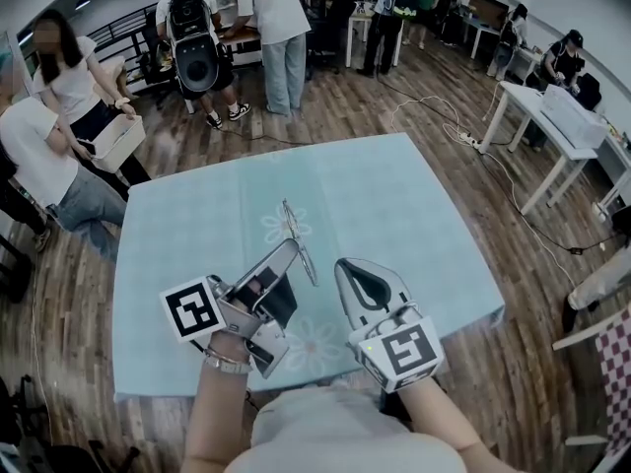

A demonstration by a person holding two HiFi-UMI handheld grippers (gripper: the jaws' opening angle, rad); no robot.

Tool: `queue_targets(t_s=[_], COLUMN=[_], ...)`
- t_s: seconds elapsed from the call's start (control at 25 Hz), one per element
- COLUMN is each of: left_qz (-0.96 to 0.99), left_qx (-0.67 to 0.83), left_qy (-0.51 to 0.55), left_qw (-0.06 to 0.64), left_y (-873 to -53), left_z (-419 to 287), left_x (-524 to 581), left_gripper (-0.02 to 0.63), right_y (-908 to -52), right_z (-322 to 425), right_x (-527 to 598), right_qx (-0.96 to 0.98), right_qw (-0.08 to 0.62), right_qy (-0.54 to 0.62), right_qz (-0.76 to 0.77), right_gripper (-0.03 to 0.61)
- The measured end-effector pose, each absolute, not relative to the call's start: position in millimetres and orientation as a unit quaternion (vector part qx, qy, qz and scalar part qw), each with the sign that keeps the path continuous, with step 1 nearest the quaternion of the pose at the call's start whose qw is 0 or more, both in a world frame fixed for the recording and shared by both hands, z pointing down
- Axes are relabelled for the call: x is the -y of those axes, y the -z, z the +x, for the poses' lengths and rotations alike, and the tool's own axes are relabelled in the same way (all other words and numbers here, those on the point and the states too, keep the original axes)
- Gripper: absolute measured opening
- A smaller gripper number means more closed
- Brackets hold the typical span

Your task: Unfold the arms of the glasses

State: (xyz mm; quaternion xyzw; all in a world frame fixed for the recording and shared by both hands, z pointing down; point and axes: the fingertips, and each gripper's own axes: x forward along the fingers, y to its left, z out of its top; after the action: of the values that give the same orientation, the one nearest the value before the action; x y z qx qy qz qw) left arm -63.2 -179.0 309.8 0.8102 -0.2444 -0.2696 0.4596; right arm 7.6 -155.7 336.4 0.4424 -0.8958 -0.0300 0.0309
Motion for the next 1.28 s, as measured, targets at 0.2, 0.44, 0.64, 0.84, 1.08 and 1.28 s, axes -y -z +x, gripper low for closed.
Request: queue_targets(t_s=[0.2,0.44,0.64,0.84,1.08,1.28], left_qz=[0.783,0.767,0.742,0.730,0.721,0.714], left_qx=[0.247,0.250,0.267,0.263,0.253,0.246], left_qy=[0.270,0.267,0.270,0.279,0.281,0.284], left_qw=[0.504,0.528,0.552,0.565,0.581,0.590], left_y=[-321,-323,-329,-328,-332,-334], left_z=[-62,-61,-67,-68,-66,-66], left_x=[185,193,203,208,207,209], left_gripper=[0.011,0.011,0.011,0.011,0.011,0.011], right_y=[-338,-345,-362,-368,-374,-375], right_z=[6,1,-8,-15,-22,-23], right_x=[152,144,143,149,148,152], right_qx=[0.899,0.909,0.921,0.921,0.921,0.919], right_qw=[0.040,0.055,0.075,0.089,0.104,0.106], right_qy=[0.047,0.045,0.004,0.012,0.020,0.021], right_qz=[0.434,0.411,0.383,0.380,0.374,0.380], right_gripper=[0.008,0.012,0.101,0.098,0.075,0.040])
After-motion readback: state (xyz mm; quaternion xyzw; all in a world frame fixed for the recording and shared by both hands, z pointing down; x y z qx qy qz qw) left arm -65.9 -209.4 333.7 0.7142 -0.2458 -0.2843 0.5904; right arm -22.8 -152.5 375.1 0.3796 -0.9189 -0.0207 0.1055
